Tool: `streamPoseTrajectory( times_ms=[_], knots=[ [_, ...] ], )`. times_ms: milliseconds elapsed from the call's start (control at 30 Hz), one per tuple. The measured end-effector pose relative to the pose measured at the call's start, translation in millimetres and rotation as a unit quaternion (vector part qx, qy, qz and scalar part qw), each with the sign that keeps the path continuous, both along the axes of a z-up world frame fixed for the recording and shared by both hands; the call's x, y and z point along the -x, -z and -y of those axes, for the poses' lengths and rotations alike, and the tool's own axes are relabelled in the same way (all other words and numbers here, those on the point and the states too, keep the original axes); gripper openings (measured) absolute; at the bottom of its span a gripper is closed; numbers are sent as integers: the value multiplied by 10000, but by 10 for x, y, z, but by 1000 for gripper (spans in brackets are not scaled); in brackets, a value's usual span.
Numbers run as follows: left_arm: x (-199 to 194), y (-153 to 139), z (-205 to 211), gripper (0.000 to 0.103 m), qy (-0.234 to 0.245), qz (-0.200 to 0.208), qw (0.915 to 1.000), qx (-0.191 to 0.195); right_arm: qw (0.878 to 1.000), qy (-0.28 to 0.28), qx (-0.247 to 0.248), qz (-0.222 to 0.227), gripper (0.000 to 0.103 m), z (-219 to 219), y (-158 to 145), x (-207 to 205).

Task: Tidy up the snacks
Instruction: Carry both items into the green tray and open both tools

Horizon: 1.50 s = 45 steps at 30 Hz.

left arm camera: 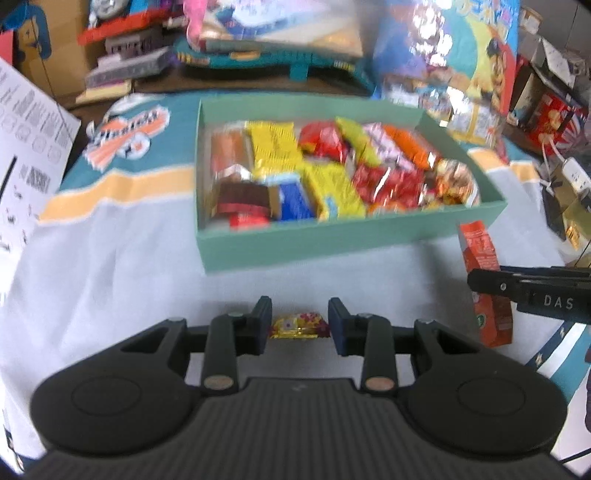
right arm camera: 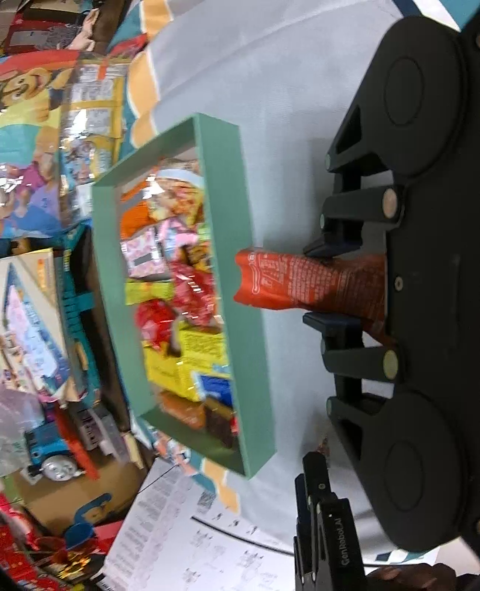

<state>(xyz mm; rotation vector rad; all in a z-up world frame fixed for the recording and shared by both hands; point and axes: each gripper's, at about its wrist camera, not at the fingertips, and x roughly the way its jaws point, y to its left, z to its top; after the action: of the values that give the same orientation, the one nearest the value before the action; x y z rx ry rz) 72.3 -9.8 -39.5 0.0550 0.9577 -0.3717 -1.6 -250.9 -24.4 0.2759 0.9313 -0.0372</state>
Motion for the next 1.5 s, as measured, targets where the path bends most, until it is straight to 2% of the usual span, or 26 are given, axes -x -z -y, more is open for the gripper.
streamPoseTrajectory(
  times_ms=[200,500,767,1033,1433,1500],
  knots=[
    [-156,-287,-57,32,-81,235,9993,278,9994,118,-173,265,31,139,-210,-63],
    [-243,-295,-165,32,-204,168,9991,333,9994,16,-190,301,31,116,-259,-125],
    [-499,-480,-125,32,-189,302,9981,506,9987,32,-159,483,31,197,-391,-358],
    [-919,-649,136,32,21,580,9980,240,9990,-2,-124,435,31,318,-414,-793],
    [-1787,-404,770,32,141,311,9993,136,9997,-23,-91,218,31,518,-170,-1640],
    [-1875,-339,855,33,145,275,9995,76,9997,-60,-72,210,34,518,-133,-1738]
  ],
)
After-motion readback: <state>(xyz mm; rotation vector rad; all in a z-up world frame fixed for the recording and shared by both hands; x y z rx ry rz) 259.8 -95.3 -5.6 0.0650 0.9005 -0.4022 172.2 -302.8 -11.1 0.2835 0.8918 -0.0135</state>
